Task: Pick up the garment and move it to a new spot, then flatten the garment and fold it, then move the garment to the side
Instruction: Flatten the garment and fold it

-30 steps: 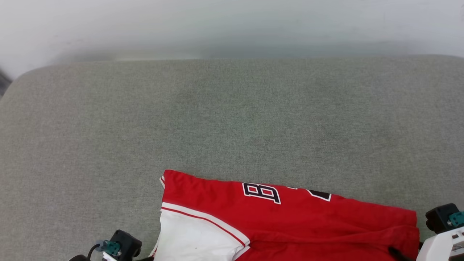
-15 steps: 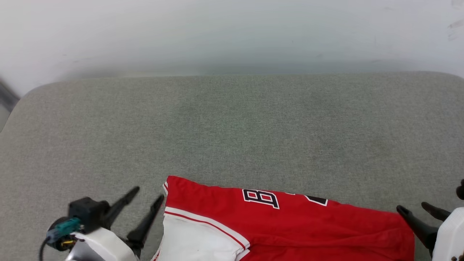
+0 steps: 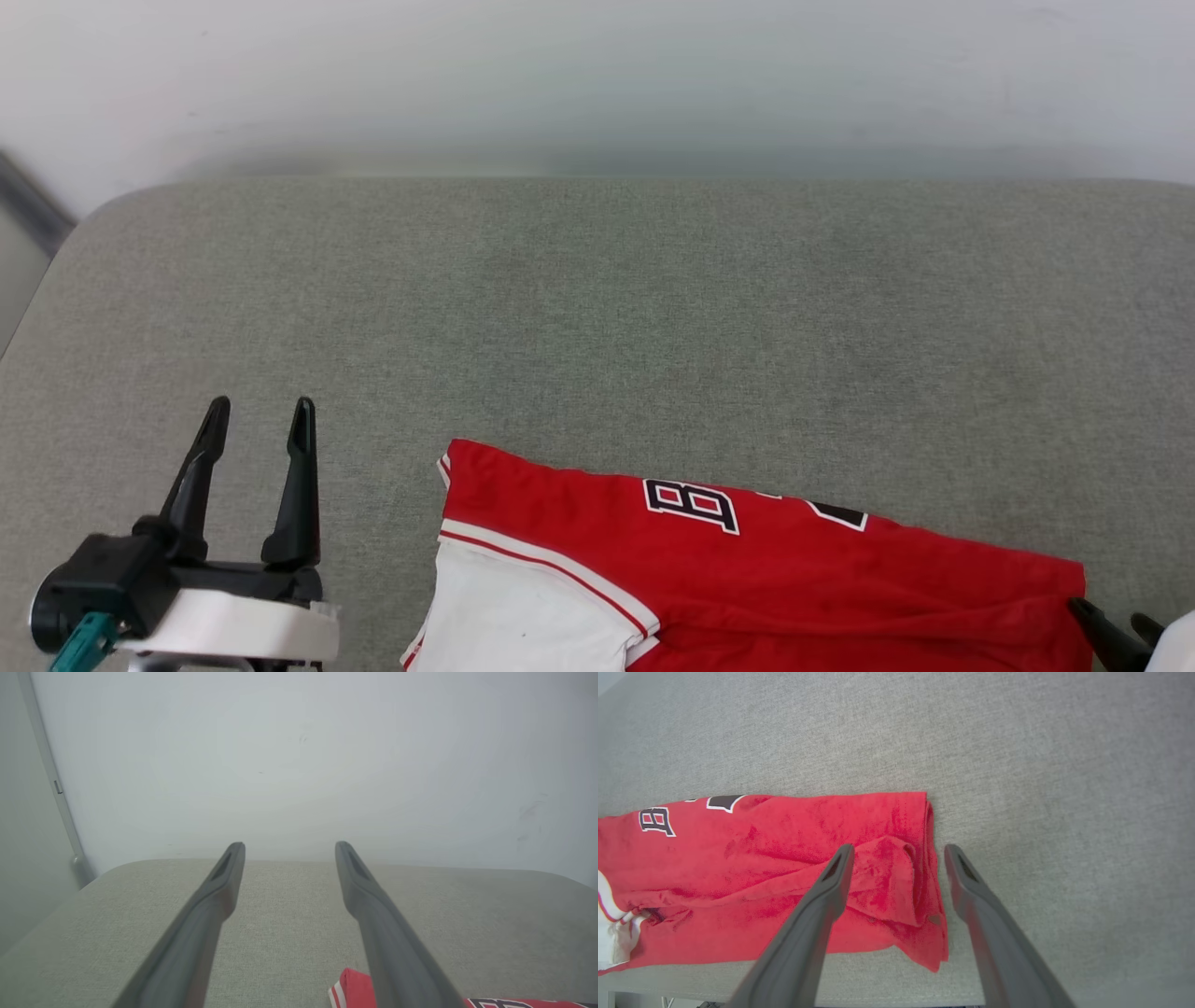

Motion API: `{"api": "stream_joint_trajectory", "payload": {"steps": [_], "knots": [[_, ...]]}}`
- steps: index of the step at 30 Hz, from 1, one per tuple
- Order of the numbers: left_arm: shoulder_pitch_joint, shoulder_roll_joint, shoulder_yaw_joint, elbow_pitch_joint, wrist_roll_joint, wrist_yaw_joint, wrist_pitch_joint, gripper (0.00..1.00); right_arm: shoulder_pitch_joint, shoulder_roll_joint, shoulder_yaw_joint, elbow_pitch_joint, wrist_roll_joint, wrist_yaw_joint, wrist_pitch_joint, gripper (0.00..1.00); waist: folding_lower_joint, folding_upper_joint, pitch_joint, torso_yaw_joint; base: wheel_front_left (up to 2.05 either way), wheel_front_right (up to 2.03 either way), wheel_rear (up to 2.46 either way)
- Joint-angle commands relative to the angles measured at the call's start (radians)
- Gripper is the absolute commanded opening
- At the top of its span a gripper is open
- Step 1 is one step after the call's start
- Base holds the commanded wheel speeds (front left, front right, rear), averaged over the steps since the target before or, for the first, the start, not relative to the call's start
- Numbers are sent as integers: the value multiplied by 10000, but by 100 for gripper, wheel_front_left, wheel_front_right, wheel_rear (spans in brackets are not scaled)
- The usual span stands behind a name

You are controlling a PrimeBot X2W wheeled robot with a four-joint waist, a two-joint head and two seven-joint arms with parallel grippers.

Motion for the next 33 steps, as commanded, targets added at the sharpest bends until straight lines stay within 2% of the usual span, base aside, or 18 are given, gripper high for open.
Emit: {"api": "stream_joint_trajectory", "payload": {"steps": [1,6,9,12,19,31,32,33], "knots": [[172,-190,236,-16,260,-169,-17,100,46,92,-135,70,-50,-1,41,100,0,0,39,30,0,0,0],[412,-1195,1344,1,1227,-980,-18,100,-104,378,-513,602,-200,-1,239,100,0,0,212,146,0,0,0],[387,-1567,1720,146,1657,-1526,-19,100,-255,466,-680,988,-259,-1,289,100,0,0,363,239,0,0,0],[215,-1869,1937,247,1956,-1875,-19,100,-440,491,-702,1398,-176,-1,394,100,0,0,507,319,0,0,0],[-56,-2193,2158,431,2346,-2193,-20,100,-632,579,-296,2272,339,-1,525,100,0,0,814,494,0,0,0],[-184,-2205,1989,473,2447,-2254,-20,100,-618,960,1323,3046,825,58,294,100,0,0,838,569,0,0,0],[-160,-2200,1967,476,2442,-2255,-20,100,-600,964,1380,3087,794,58,271,87,0,0,814,556,0,0,0],[-130,-2192,1943,479,2435,-2255,-20,100,-587,956,1421,3125,701,58,183,20,0,0,793,541,0,0,0]]}}
